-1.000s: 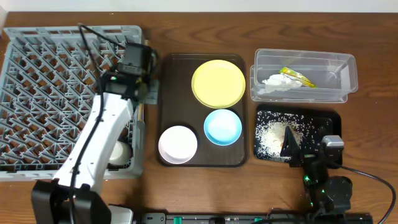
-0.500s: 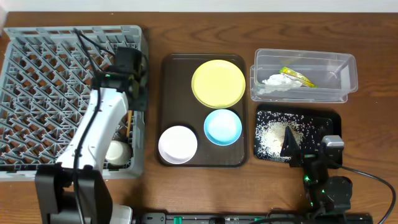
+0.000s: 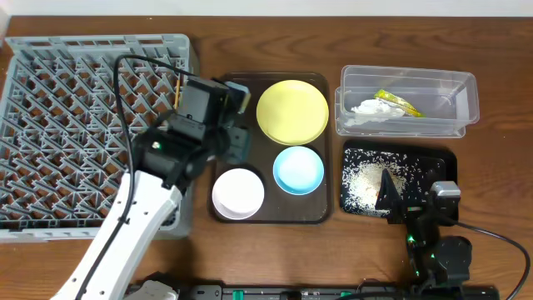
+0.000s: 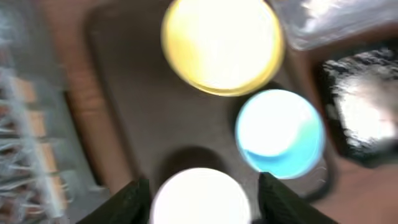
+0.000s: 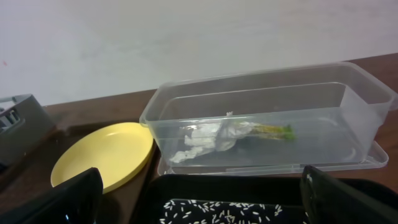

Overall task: Sort waste into correct bins and load items into the dishwasher
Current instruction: 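Reach the left gripper to the light-blue bowl and grasp its rim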

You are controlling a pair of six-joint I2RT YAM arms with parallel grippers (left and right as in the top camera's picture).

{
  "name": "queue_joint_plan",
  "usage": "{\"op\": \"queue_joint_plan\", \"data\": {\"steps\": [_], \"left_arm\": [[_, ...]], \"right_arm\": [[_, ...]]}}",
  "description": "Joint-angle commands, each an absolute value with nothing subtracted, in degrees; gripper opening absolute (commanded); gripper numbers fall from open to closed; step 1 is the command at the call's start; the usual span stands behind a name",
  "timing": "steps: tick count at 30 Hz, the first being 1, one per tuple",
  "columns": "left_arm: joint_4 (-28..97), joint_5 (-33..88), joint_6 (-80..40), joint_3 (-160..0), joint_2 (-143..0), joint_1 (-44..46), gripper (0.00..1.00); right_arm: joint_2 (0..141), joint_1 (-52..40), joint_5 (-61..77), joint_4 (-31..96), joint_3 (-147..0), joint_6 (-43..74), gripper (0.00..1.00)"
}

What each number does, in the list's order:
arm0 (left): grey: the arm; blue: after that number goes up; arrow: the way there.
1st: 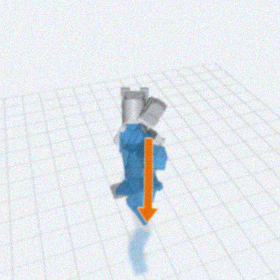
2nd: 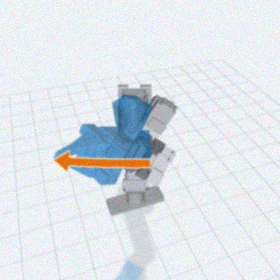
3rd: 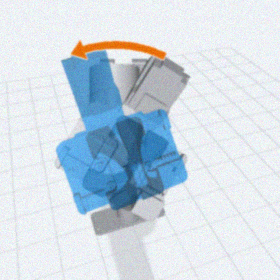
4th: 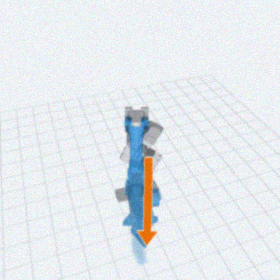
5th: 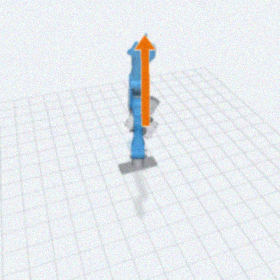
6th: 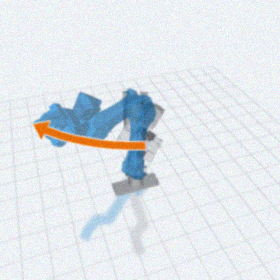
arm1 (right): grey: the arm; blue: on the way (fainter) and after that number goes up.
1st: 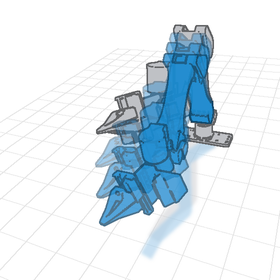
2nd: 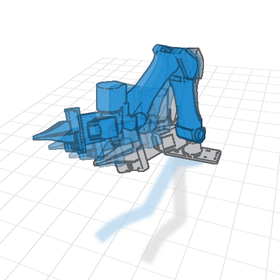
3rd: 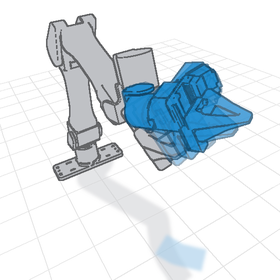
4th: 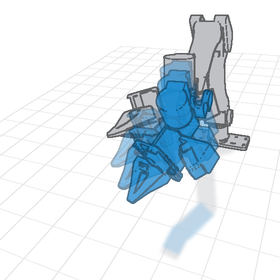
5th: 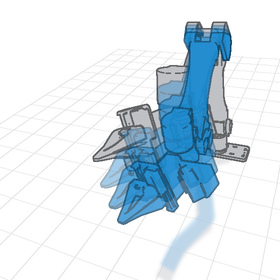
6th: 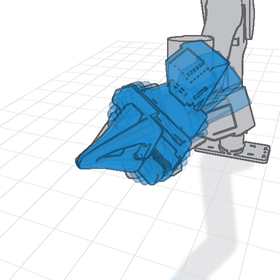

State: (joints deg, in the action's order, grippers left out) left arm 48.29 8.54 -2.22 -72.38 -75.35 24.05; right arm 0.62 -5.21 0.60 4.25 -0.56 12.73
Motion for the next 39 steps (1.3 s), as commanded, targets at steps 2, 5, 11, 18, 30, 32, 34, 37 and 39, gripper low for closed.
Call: {"op": "queue_joint_plan", "data": {"steps": [2, 5, 11, 18, 30, 32, 34, 37, 39], "left_arm": [[50.57, 13.5, -13.56, -72.34, -78.41, 27.68, 0.53], [51.16, 13.23, -17.02, -71.55, -81.01, 30.63, 0.53], [49.8, 5.91, -20.49, -71.05, -90.91, 33.85, 0.53], [47.92, 7.75, -21.74, -71.05, -101.49, 33.85, 0.49], [41.1, 8.6, -21.3, -71.05, -105.14, 33.85, 0.43], [40.56, 9.02, -21.3, -71.02, -105.47, 33.85, 0.43], [40.34, 10.59, -21.32, -71.02, -106.15, 33.85, 0.42], [40.6, 12.67, -21.3, -70.94, -107.24, 33.85, 0.41], [40.6, 12.64, -21.3, -70.43, -107.61, 33.85, 0.4]], "right_arm": [[0.38, -4.93, 0.27, 4.25, -0.32, 11.92, 0.99], [0.38, -4.95, 0.25, 4.25, -0.32, 11.92, 0.99], [0.38, -4.93, 0.25, 4.25, -0.32, 11.92, 0.99], [0.38, -4.93, 0.25, 4.25, -0.32, 11.92, 0.99], [0.38, -4.93, 0.25, 4.25, -0.32, 11.92, 0.99], [0.38, -4.93, 0.25, 4.25, -0.32, 11.92, 0.99], [0.38, -4.95, 0.25, 4.25, -0.32, 11.92, 0.99], [0.38, -4.95, 0.25, 4.25, -0.32, 11.92, 0.99], [0.38, -4.93, 0.25, 4.25, -0.32, 11.92, 0.99]]}}
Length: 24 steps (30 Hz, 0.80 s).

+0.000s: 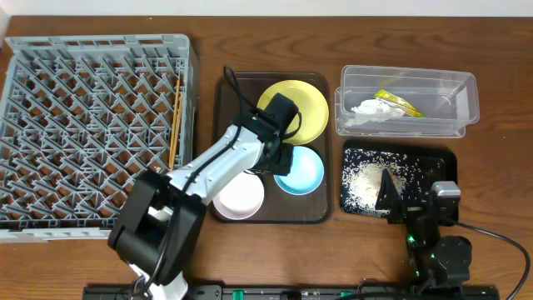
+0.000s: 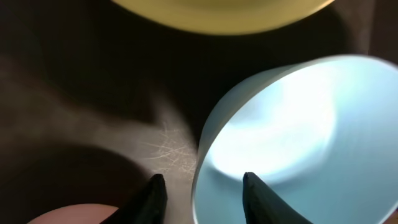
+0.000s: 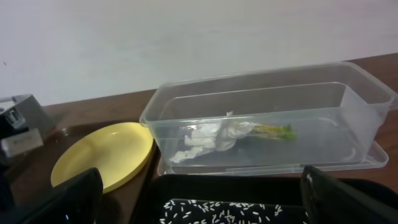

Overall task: Sort waste into correct bins and load items into the dishwasher
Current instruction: 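Reach the left gripper to the light-blue bowl and grasp its rim, then carry the light-blue bowl to the dish rack and stand it upright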

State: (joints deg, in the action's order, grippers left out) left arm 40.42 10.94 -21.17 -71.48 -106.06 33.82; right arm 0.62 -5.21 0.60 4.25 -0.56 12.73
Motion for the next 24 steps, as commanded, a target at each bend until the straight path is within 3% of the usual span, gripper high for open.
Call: {"op": "queue_joint_plan", "data": {"steps": [1, 10, 13, 21, 24], "left_arm": [[40.6, 12.64, -21.3, -70.24, -107.7, 33.85, 0.39], [40.27, 12.82, -19.73, -69.17, -107.87, 33.82, 0.24], [39.24, 12.82, -17.32, -69.3, -107.85, 33.56, 0.06], [49.58, 11.86, -15.03, -76.05, -101.65, 30.13, 0.06], [56.86, 2.24, -15.0, -80.77, -96.27, 28.01, 0.06]], "right_arm": [[0.38, -4.95, 0.25, 4.25, -0.32, 11.92, 0.99], [0.38, -4.93, 0.25, 4.25, -0.32, 11.92, 0.99], [0.38, -4.93, 0.25, 4.25, -0.32, 11.92, 0.99], [0.38, -4.95, 0.25, 4.23, -0.32, 11.92, 0.99], [0.38, -4.93, 0.25, 4.25, -0.32, 11.92, 0.99]]}}
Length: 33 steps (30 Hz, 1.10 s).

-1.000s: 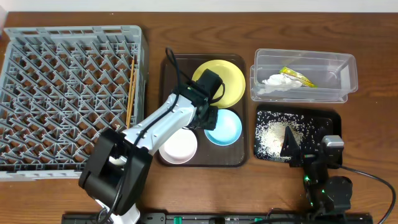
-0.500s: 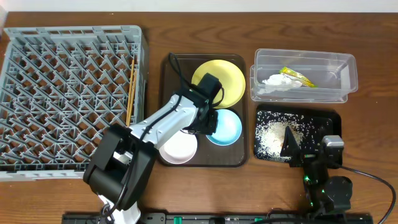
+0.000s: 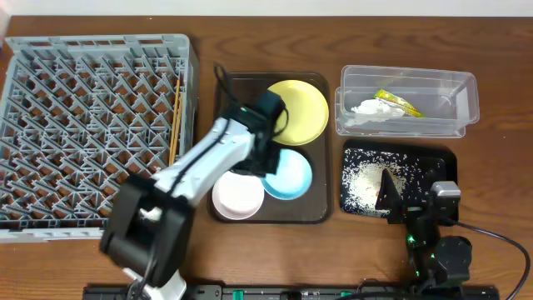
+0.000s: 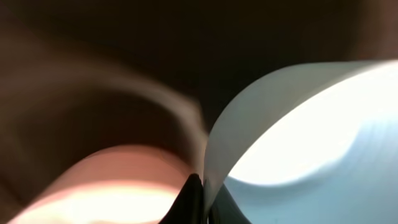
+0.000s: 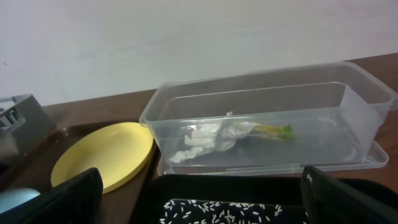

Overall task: Sort waste into correct bins and load items into the dishwasher
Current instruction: 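Carry the light-blue bowl to the dish rack and stand it upright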

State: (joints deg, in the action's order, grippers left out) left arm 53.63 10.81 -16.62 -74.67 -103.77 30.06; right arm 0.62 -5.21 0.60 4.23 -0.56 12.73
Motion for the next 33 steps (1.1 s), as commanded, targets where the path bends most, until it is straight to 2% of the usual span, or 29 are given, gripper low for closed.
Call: {"op": "queue_joint_plan", "data": {"steps": [1, 6, 10, 21, 33], "left_arm": [[59.09, -2.94, -15.0, -82.19, -94.35, 27.35, 0.06], [62.06, -33.32, -15.03, -83.88, -84.99, 24.73, 0.06], [59.09, -46.11, -15.0, -83.88, -83.2, 22.76, 0.06], [45.84, -62.43, -5.96, -82.63, -94.06, 13.34, 0.06], [25.93, -62.43, 7.84, -82.63, -105.27, 6.96, 0.07]], "right_arm": [[0.38, -4.95, 0.25, 4.23, -0.32, 11.92, 0.99], [0.38, -4.95, 0.25, 4.23, -0.32, 11.92, 0.99], [0.38, -4.93, 0.25, 4.25, -0.32, 11.92, 0.99], [0.38, -4.95, 0.25, 4.25, -0.32, 11.92, 0.99], [0.38, -4.95, 0.25, 4.25, -0.32, 11.92, 0.99]]}}
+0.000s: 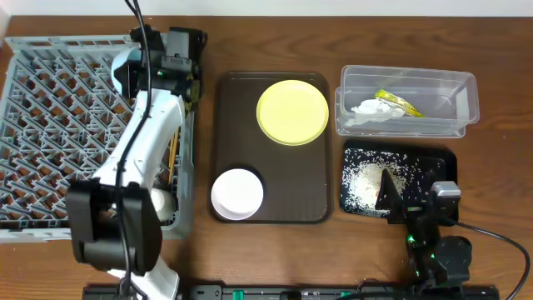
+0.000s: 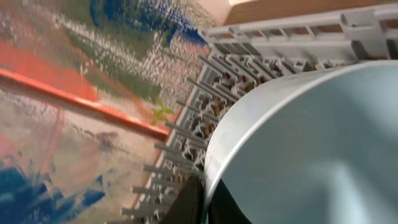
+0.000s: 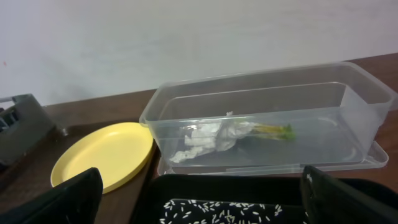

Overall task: Sort waste into correct bins and load items into the dishwasher
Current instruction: 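Carry the light-blue bowl to the dish rack and stand it upright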

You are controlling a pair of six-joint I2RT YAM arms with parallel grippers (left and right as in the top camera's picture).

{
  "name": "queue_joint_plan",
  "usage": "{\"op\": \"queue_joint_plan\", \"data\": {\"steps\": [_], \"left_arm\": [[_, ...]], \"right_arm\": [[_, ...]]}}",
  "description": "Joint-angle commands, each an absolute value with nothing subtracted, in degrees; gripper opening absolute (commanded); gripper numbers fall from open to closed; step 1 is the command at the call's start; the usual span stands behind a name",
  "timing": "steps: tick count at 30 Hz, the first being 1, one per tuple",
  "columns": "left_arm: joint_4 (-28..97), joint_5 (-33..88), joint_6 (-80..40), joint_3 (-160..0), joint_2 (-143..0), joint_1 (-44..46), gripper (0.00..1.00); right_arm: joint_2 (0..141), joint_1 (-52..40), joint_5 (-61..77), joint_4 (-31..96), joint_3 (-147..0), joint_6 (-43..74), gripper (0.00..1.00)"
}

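A light blue bowl stands on edge in my left gripper, which is shut on its rim. From overhead the bowl hangs over the far right corner of the grey dishwasher rack. A yellow plate and a white bowl lie on the brown tray. My right gripper is open over the black tray of rice, holding nothing.
A clear bin at the back right holds a crumpled tissue and a yellow-green wrapper. Chopsticks lie in the rack's right side, partly under my left arm. The rack's tines are close beside the blue bowl.
My left gripper, then low on the brown tray with the blue bowl next to the white bowl, is now over the rack's far right corner, still shut on the bowl. The right arm is unchanged.
My left gripper was open above the brown tray near the white bowl. Then it straddled the blue bowl's rim, open. Then it was shut on that rim with the bowl shifted toward the white bowl. Now the bowl is at the rack.
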State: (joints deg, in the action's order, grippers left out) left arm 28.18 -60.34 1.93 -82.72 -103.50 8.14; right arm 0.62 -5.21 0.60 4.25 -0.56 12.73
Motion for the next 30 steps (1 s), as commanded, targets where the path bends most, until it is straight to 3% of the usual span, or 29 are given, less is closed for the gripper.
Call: {"op": "queue_joint_plan", "data": {"steps": [1, 8, 23, 24, 27, 28, 30], "left_arm": [[24.6, -62.43, 9.32, -82.63, -106.02, 6.59, 0.06], [21.87, -62.37, 11.99, -82.63, -111.02, 5.45, 0.06], [30.02, -62.48, 11.31, -82.63, -112.62, 12.58, 0.08], [30.87, -62.5, 10.44, -82.63, -112.62, 12.64, 0.12], [35.22, -62.41, 4.19, -82.63, -112.4, 12.62, 0.49], [37.01, -62.37, 1.3, -82.63, -112.2, 12.67, 0.56], [40.58, -60.6, -3.25, -82.63, -111.44, 13.17, 0.59]], "right_arm": [[0.38, -4.95, 0.25, 4.23, -0.32, 11.92, 0.99], [0.38, -4.93, 0.25, 4.25, -0.32, 11.92, 0.99], [0.38, -4.93, 0.25, 4.25, -0.32, 11.92, 0.99], [0.38, -4.95, 0.25, 4.25, -0.32, 11.92, 0.99], [0.38, -4.95, 0.25, 4.25, -0.32, 11.92, 0.99], [0.38, -4.95, 0.25, 4.25, -0.32, 11.92, 0.99], [0.38, -4.95, 0.25, 4.25, -0.32, 11.92, 0.99]]}}
